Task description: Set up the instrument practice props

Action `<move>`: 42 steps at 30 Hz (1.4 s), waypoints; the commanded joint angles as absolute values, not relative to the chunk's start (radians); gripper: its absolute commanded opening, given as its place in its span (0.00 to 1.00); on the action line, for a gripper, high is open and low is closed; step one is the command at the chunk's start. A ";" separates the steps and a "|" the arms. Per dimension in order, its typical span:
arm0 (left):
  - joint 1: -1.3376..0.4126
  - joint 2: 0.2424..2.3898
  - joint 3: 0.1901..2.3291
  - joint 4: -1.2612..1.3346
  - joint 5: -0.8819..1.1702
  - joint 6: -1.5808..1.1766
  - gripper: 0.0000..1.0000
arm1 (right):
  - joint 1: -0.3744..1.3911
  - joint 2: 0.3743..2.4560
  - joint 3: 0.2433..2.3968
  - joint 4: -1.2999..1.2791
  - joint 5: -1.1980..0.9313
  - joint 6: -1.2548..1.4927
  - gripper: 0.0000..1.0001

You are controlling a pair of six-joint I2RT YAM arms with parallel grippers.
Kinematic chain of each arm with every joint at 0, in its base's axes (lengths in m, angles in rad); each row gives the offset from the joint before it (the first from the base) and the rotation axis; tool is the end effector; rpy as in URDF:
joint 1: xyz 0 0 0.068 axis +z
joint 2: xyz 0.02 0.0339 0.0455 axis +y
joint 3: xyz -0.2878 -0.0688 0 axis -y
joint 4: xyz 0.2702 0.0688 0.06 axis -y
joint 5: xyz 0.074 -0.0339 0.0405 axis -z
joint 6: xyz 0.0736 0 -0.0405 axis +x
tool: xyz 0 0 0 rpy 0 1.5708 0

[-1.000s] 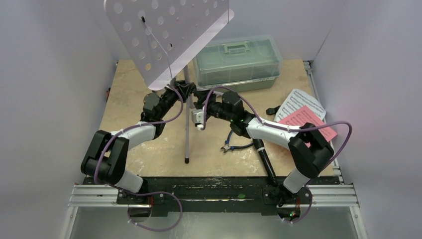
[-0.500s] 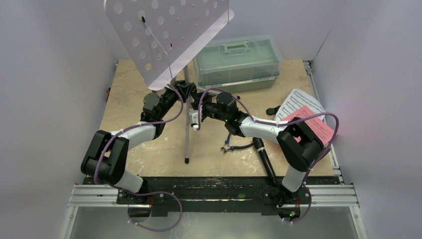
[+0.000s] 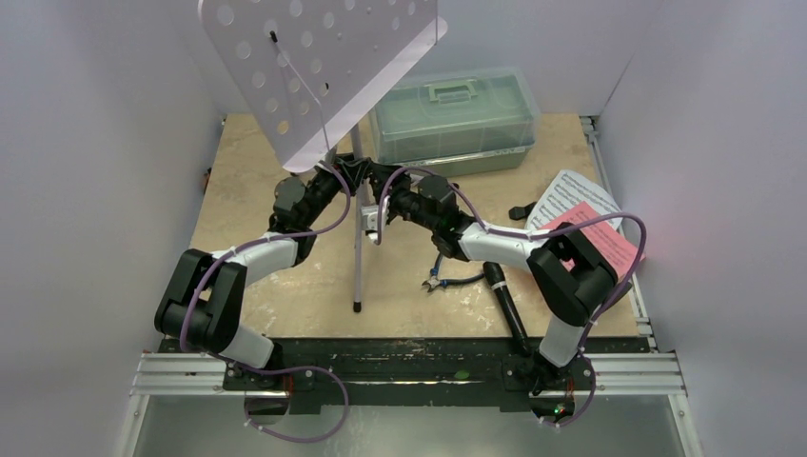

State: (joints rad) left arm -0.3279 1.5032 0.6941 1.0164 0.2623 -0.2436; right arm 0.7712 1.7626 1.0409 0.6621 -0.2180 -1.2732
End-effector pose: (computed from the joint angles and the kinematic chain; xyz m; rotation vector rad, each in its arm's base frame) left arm 0.3464 -0.1380 0.2764 0.2829 1.3727 -0.6556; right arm 0.3209 0.3341 0.2539 -1.4734 0.7042 -0.2079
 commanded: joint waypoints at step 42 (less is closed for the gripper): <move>-0.320 1.493 0.706 0.984 0.257 -0.362 0.00 | 0.709 1.773 1.010 0.923 -0.080 1.329 0.00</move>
